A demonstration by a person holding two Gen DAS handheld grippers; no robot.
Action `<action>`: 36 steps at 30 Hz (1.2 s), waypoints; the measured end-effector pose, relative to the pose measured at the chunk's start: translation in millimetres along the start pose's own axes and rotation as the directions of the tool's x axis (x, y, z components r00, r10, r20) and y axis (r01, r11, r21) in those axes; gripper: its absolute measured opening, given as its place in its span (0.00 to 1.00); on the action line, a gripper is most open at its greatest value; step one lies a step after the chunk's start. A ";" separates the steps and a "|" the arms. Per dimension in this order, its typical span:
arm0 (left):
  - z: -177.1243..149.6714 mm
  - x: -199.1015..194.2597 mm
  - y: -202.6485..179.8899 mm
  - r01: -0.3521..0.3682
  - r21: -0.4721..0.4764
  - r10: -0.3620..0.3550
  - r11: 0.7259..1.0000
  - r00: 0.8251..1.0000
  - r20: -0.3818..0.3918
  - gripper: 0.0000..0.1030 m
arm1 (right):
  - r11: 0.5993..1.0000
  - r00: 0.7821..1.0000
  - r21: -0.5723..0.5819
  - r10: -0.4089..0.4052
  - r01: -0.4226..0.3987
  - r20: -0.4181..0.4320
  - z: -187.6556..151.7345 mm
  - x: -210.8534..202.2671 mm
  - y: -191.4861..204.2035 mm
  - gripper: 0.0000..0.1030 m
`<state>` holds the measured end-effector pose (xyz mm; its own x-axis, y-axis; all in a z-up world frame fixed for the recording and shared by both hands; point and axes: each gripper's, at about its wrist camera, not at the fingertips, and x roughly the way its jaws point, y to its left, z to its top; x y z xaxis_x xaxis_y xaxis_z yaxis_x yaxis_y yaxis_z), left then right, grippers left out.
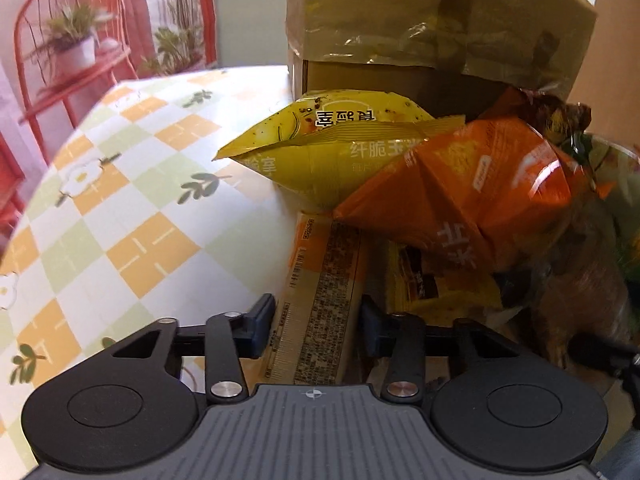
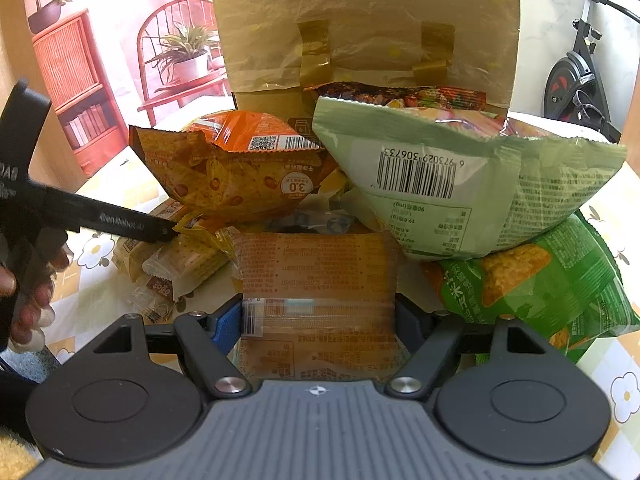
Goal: Organize snacks
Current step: 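Grasp the wrapped bread loaf with right tool while left tool grasps orange bar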
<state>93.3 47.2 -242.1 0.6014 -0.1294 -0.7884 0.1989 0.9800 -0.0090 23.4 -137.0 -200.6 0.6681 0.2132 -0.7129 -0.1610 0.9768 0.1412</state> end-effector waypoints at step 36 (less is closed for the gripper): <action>-23.8 -91.1 13.6 -0.040 -0.200 0.078 0.979 0.980 0.184 0.40 | 1.000 0.998 -0.016 0.023 -0.022 0.050 -8.2 -36.3 9.7 0.74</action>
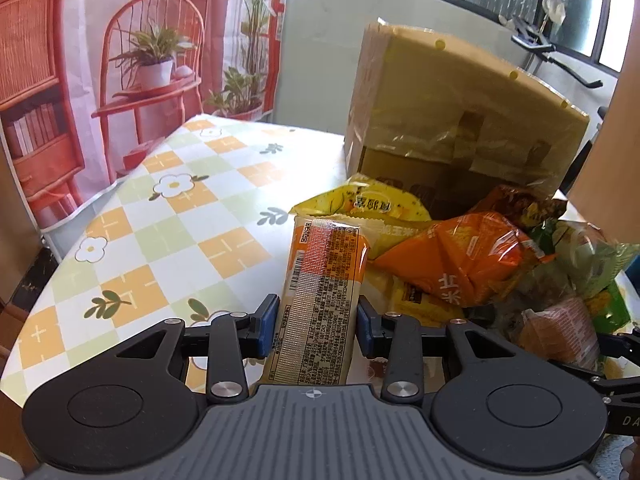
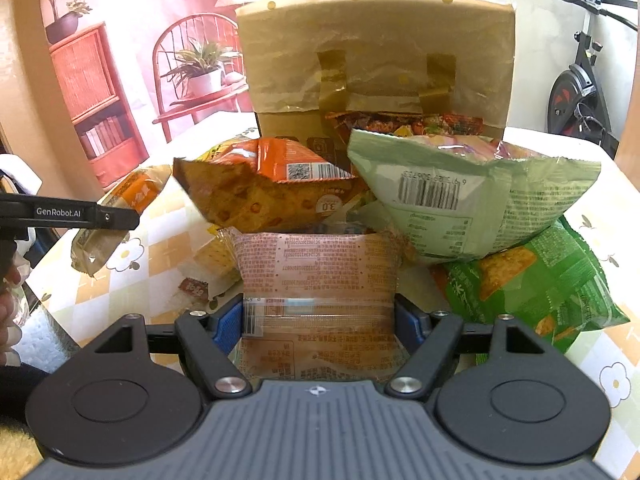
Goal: Organize snacks
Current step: 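Grasp the wrapped bread loaf with right tool while left tool grasps orange bar, then lift the bread loaf and orange bar with both tools over the box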
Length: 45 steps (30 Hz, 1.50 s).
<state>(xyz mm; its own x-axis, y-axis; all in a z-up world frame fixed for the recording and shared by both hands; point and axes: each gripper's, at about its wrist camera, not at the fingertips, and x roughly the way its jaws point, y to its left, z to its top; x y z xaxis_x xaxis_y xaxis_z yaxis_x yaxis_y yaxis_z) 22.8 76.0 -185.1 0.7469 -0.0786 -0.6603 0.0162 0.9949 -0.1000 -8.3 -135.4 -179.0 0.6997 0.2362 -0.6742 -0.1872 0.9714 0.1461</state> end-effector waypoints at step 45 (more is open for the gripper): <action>108.7 -34.0 -59.9 0.187 0.070 -0.199 0.980 0.952 0.234 0.41 | 0.989 0.948 -0.122 -0.042 0.084 0.315 137.6 -74.6 -6.7 0.74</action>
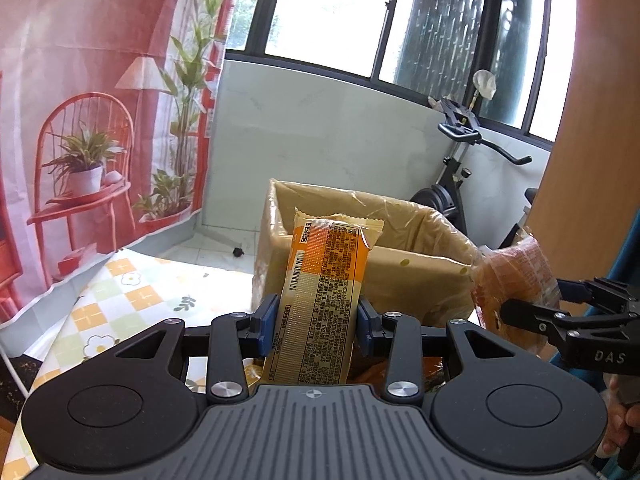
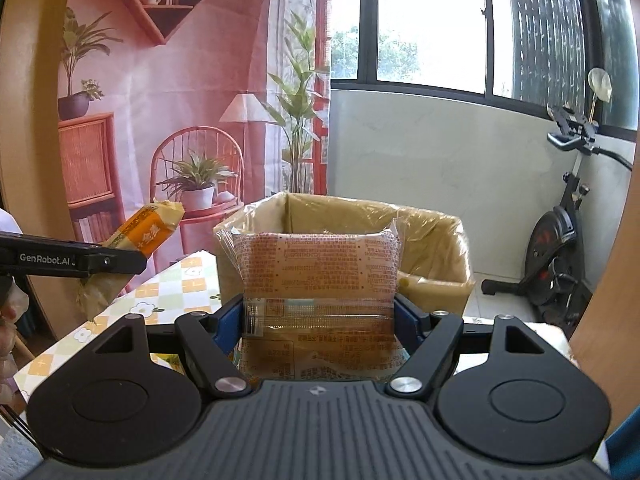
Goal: Organize snacks
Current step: 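Lift the bread loaf and orange bar with both tools over the box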
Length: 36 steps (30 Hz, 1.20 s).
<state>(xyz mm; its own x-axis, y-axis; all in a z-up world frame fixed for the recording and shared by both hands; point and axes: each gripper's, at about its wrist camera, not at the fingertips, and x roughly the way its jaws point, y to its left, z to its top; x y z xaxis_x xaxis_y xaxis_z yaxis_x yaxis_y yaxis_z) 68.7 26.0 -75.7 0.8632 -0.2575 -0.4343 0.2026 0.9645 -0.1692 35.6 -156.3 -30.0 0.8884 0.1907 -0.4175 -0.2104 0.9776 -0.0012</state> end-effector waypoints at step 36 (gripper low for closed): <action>80.7 141.6 -12.5 0.027 0.025 -0.028 0.999 0.999 0.020 0.41 | 0.976 0.998 0.208 -0.060 0.058 0.005 56.9 159.2 -91.6 0.74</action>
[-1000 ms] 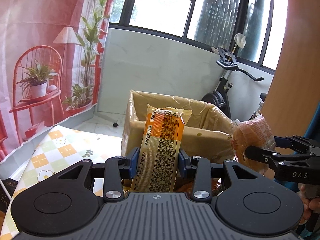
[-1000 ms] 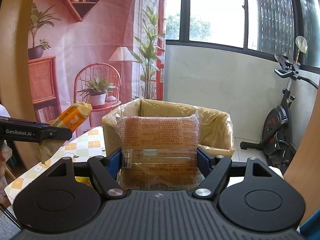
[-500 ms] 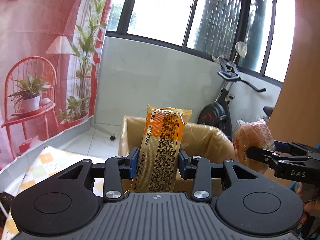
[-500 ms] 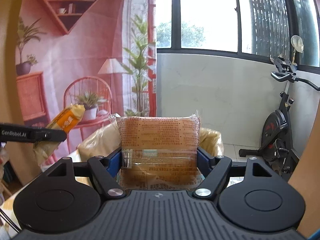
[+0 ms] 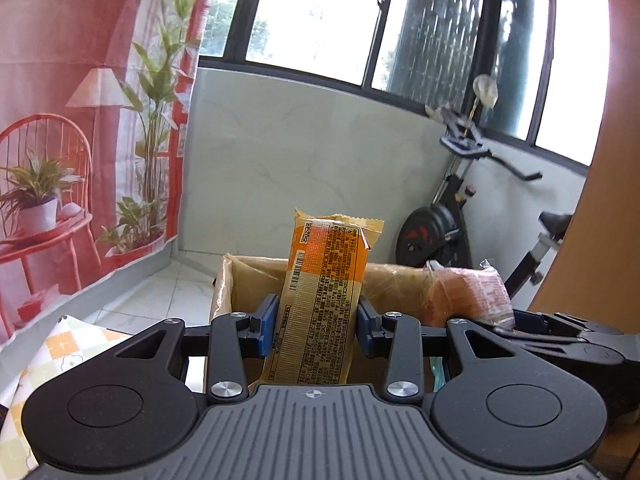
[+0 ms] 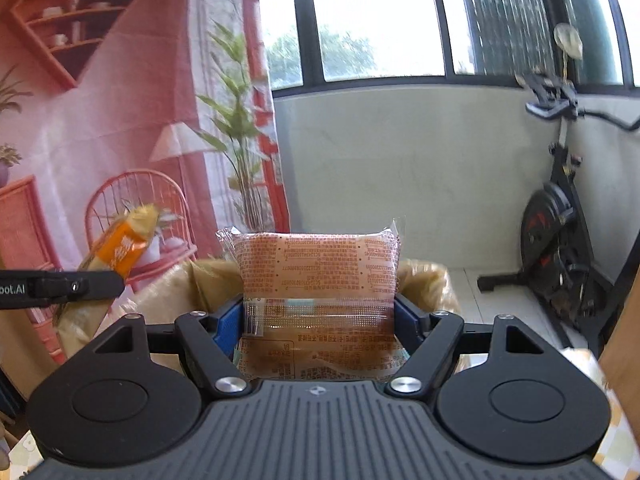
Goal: Organize snacks
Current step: 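Lift the bread loaf and orange bar with both tools over the box, then open both tools to drop the loaf and bar into the box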
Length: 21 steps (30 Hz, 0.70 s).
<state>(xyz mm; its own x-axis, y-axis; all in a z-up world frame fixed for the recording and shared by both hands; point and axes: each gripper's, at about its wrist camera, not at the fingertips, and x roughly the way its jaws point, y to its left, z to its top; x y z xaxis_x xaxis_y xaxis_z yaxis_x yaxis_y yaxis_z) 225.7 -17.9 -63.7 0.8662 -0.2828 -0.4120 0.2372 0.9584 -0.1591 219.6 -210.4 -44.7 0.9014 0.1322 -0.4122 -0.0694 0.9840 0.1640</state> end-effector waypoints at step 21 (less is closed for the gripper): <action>3.5 6.7 6.2 -0.027 0.043 0.031 0.999 0.995 -0.095 0.60 | 0.999 0.993 0.027 -0.036 0.040 -0.112 -20.3 13.9 -6.2 0.78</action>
<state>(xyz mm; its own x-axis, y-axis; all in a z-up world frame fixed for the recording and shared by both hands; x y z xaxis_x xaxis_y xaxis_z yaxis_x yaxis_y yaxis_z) 234.5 -13.6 -64.3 0.8272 -0.2558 -0.5002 0.2329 0.9664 -0.1090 223.9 -212.3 -69.6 0.8501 0.1087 -0.5153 -0.0218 0.9849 0.1719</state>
